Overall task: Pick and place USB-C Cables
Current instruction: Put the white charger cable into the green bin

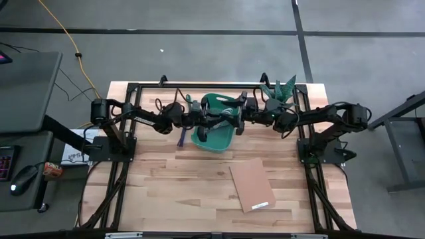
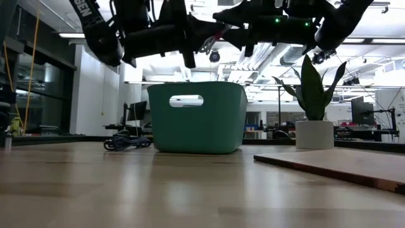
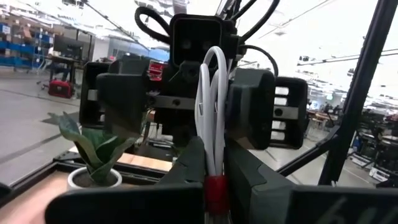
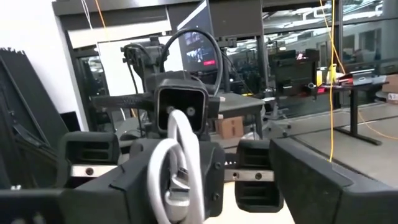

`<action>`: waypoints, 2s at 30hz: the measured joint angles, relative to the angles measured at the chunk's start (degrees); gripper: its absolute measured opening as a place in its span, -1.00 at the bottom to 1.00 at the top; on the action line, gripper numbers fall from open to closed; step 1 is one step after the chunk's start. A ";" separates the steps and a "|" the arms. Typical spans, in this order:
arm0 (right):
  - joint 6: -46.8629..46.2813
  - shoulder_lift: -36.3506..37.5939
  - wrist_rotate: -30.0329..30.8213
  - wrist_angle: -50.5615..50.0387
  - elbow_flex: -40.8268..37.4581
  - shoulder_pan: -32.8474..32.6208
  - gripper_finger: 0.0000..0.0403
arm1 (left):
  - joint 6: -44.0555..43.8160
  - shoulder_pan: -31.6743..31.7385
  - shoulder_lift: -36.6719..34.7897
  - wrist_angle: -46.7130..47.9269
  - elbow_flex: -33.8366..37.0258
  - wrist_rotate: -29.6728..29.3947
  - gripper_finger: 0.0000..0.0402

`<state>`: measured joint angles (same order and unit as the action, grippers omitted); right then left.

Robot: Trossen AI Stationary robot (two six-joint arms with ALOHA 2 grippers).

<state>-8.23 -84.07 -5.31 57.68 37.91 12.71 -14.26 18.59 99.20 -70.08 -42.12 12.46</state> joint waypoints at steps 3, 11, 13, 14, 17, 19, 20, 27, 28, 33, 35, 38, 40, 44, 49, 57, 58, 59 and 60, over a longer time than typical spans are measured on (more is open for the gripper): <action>-0.93 0.02 -0.44 -1.03 0.00 -0.01 0.02 | -0.30 -0.02 0.00 1.05 0.10 -0.01 -0.97; -2.18 0.23 -2.29 -1.77 -0.02 -0.39 -0.87 | -1.41 0.03 0.02 1.30 0.13 -1.80 -0.86; -1.86 0.89 -2.36 -2.95 -0.04 -0.40 -0.87 | -2.08 0.48 -0.13 1.49 0.12 -1.19 -0.77; -1.41 1.20 -2.42 -3.47 -0.04 -0.42 -0.90 | -2.09 0.79 -0.62 2.26 0.12 -0.59 -0.72; -0.27 3.49 -1.43 -6.56 -0.07 -0.31 -0.93 | -1.07 1.56 -2.18 5.64 0.12 -0.48 -0.54; 0.51 5.27 -0.42 -10.66 -0.07 -0.28 -0.93 | -0.76 2.14 -3.69 9.40 0.15 -0.47 -0.41; 1.27 6.15 0.67 -13.08 -0.08 -0.29 -0.93 | -0.59 2.38 -4.74 11.06 0.17 -0.49 -0.34; 4.69 9.94 7.88 -24.30 -0.09 -0.31 -0.93 | 6.03 5.63 -17.14 32.65 0.14 -0.91 0.03; 4.87 9.93 8.36 -25.20 -0.09 -0.33 -0.93 | 6.34 6.18 -19.29 35.75 0.14 -0.94 0.07; 8.57 9.44 8.69 -25.72 -0.09 -0.31 -0.93 | 10.00 7.45 -29.95 44.95 1.96 -1.12 0.15; 9.94 9.46 8.69 -25.53 -0.09 -0.31 -0.93 | 10.75 7.82 -34.29 44.78 4.56 -1.11 0.15; 11.65 9.46 8.66 -25.69 -0.09 -0.31 -0.93 | 10.95 8.47 -40.09 44.63 9.30 -1.11 0.15; 12.26 9.46 8.58 -25.83 -0.09 -0.33 -0.93 | 10.87 8.50 -43.40 44.63 12.41 -1.12 0.15; 13.15 9.46 8.31 -26.09 -0.09 -0.34 -0.93 | 8.20 8.46 -48.50 41.25 17.69 -1.05 0.15; 15.69 9.46 8.31 -26.19 -0.09 -0.37 -0.93 | 5.67 7.63 -51.25 35.31 21.29 -1.16 0.15; 14.38 9.44 8.49 -24.37 -0.09 -0.37 -0.93 | 5.98 7.46 -51.60 34.71 21.72 -2.82 0.15; 13.33 9.44 8.50 -23.94 -0.09 -0.37 -0.93 | 6.40 7.35 -51.42 34.70 21.72 -2.83 0.15; 12.44 9.44 8.53 -23.87 -0.09 -0.37 -0.93 | 6.92 7.11 -51.23 34.72 21.72 -2.82 0.15; 11.36 9.44 8.55 -23.98 -0.09 -0.37 -0.93 | 7.31 6.89 -51.19 34.77 21.74 -2.84 0.15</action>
<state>3.13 -74.63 3.24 33.70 37.82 12.34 -6.95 25.48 48.01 -35.32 -20.38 9.62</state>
